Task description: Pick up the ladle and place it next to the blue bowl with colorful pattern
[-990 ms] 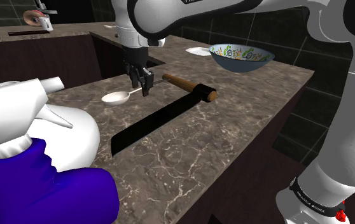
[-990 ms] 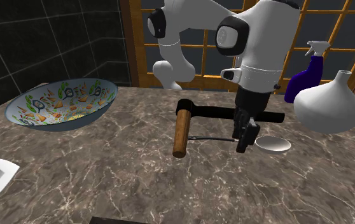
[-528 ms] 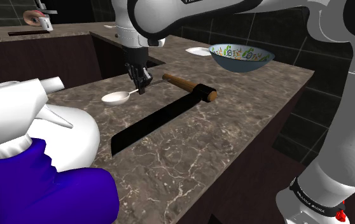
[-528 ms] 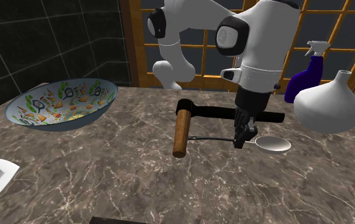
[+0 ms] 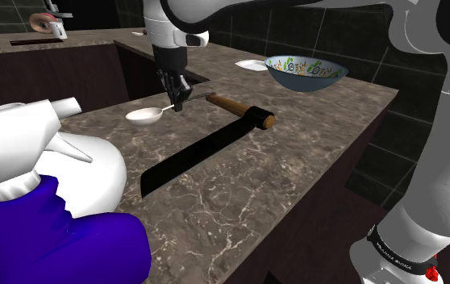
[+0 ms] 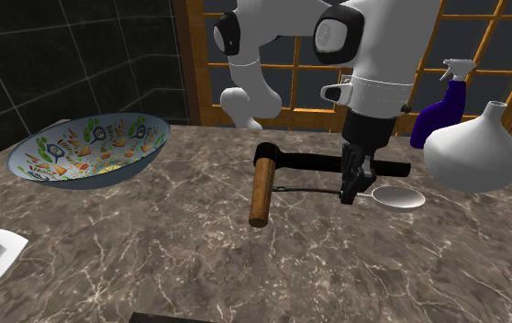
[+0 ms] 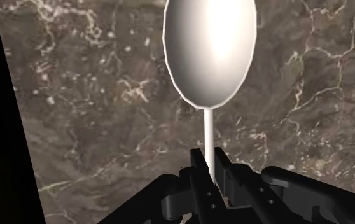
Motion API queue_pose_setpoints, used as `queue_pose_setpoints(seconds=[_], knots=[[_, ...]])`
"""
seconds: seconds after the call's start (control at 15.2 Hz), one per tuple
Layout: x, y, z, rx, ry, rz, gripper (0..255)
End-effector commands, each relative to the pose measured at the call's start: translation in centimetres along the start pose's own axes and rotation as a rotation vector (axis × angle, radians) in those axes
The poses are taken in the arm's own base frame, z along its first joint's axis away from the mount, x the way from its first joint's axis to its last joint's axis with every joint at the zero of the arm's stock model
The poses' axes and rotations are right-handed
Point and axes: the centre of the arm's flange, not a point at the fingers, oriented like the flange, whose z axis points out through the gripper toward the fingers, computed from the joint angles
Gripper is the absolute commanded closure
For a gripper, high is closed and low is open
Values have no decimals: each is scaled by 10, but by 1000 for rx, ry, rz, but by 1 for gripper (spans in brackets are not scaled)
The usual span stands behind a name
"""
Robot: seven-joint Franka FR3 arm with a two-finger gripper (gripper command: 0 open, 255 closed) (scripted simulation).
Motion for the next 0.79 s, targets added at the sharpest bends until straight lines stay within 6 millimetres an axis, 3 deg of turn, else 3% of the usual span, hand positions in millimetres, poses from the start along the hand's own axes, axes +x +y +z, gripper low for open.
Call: queue_pose_setpoints(seconds=[0.0, 0.73], knots=[[2, -1, -11, 0, 0, 0, 255], [6, -7, -68, 0, 0, 0, 255]])
